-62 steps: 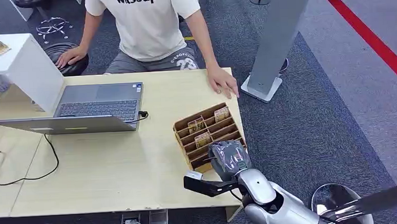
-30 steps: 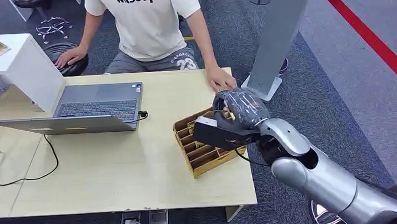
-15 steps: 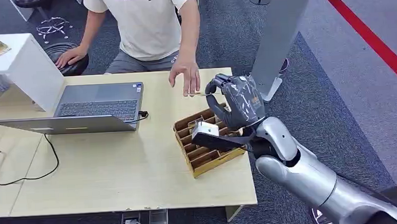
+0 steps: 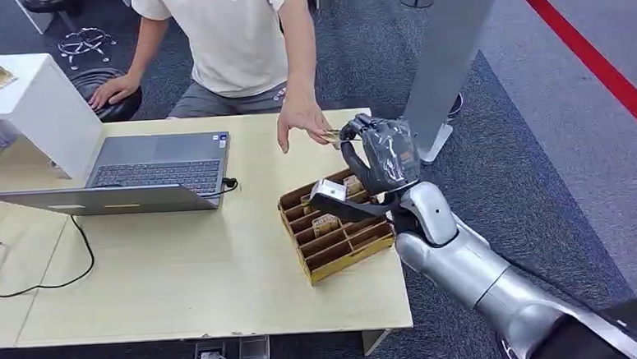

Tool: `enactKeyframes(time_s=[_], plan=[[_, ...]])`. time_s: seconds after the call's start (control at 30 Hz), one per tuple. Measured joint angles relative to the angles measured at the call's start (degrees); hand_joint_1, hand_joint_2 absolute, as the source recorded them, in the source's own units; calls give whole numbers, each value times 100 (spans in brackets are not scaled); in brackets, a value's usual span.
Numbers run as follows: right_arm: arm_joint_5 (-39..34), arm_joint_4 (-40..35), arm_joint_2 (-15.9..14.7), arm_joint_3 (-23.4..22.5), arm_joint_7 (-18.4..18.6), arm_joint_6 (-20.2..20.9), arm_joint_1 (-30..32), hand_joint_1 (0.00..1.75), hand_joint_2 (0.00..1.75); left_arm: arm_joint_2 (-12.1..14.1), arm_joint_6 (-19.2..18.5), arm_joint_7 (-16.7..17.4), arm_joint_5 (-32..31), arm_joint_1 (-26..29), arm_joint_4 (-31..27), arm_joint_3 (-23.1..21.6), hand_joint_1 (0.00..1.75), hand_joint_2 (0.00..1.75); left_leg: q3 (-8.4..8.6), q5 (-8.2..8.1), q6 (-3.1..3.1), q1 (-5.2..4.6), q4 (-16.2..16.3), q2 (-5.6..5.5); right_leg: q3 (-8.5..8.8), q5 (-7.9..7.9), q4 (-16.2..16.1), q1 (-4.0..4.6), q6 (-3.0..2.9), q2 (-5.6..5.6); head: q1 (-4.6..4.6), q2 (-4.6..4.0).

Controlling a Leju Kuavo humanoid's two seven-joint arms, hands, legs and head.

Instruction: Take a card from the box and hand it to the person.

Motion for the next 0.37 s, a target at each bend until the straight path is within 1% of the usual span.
enactKeyframes(time_s=[0.1,0.13,0.2,0.23,0.3,0.37], plan=[[-133,278,111,0,-137,-46,-13,0,175,-5,-13,-9,-22,0,0,-7,0,0,0,0,0,0,0,0,0,0,0,0,0,0,0,0],[-290,343,146,0,-229,-46,-11,0,175,-5,-15,-24,-22,2,0,-9,0,0,0,0,0,0,0,0,-1,0,0,0,0,0,2,0],[-936,405,210,-20,-522,76,-4,0,175,-5,-17,-46,24,3,0,-9,0,0,0,0,0,0,0,0,0,0,0,0,0,0,4,0],[-1410,422,241,-55,-709,228,1,0,175,-5,-15,-44,75,3,0,-9,0,0,-1,0,0,0,0,0,-1,0,0,0,0,0,7,0],[-2588,440,323,-172,-1071,733,29,0,175,-5,-11,-44,138,4,0,-9,0,0,1,0,0,0,0,0,-1,0,0,0,0,0,7,0],[-3490,435,354,-265,-1246,1229,60,0,175,-5,11,-42,182,7,0,-9,0,0,1,0,0,0,0,1,-2,0,0,0,0,0,4,0]])
